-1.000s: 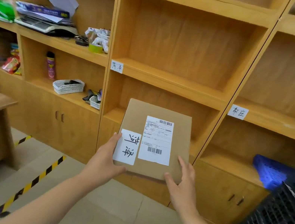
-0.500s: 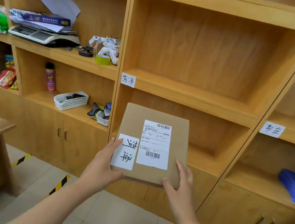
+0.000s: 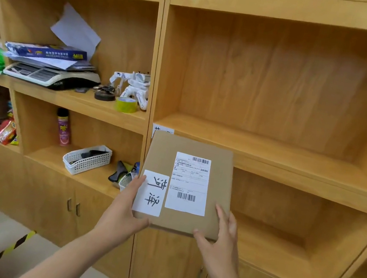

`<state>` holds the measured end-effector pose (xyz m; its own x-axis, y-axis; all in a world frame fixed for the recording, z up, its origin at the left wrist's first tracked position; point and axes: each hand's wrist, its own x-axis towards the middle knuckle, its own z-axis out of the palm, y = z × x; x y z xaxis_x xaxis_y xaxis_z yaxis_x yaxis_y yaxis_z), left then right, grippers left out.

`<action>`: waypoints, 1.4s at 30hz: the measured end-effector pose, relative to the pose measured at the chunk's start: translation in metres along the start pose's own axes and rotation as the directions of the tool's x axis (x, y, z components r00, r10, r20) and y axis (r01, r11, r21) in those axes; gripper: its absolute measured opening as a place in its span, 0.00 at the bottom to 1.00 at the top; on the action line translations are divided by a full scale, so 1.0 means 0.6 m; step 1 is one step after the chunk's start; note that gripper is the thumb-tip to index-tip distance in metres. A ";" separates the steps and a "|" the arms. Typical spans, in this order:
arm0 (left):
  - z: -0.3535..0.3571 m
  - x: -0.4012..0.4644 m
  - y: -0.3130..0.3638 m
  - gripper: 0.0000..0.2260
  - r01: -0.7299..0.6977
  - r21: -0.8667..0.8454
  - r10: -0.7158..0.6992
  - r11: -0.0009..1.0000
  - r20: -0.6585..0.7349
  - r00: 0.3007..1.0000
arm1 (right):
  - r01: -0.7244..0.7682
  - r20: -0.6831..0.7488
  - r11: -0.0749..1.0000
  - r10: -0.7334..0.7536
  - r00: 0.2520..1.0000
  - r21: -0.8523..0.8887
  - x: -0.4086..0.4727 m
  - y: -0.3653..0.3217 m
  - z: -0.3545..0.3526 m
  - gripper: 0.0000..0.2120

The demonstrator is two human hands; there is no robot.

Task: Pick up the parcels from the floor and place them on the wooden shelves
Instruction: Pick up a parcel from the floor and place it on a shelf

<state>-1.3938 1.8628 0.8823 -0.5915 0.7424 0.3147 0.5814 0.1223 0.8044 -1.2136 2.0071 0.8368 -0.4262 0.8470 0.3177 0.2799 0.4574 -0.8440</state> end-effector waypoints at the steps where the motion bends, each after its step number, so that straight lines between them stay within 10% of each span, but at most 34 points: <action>1: 0.005 0.022 -0.005 0.43 0.009 -0.017 -0.009 1.000 -0.004 1.000 | 0.021 -0.011 1.000 -0.021 1.000 -0.014 0.025 0.001 0.004 0.37; 10: 0.004 0.183 -0.032 0.46 -0.093 -0.005 0.093 0.996 -0.024 0.995 | 0.182 -0.062 0.977 -0.189 0.980 -0.112 0.172 -0.012 0.043 0.40; 30: -0.047 0.544 -0.092 0.40 -0.246 -0.127 0.251 0.961 0.027 0.968 | 0.056 -0.257 0.897 -0.185 0.948 -0.439 0.444 -0.114 0.146 0.34; 42: -0.066 0.649 -0.118 0.15 -0.491 0.486 0.623 0.723 -0.154 0.767 | 0.049 -0.305 0.787 -0.294 0.906 -0.615 0.545 -0.147 0.182 0.32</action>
<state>-1.6877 2.1173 0.9678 -0.1769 0.5439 0.8203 0.9822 0.0439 0.1827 -1.4717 2.2142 0.9678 -0.2064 0.7150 0.6679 0.7285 0.5680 -0.3830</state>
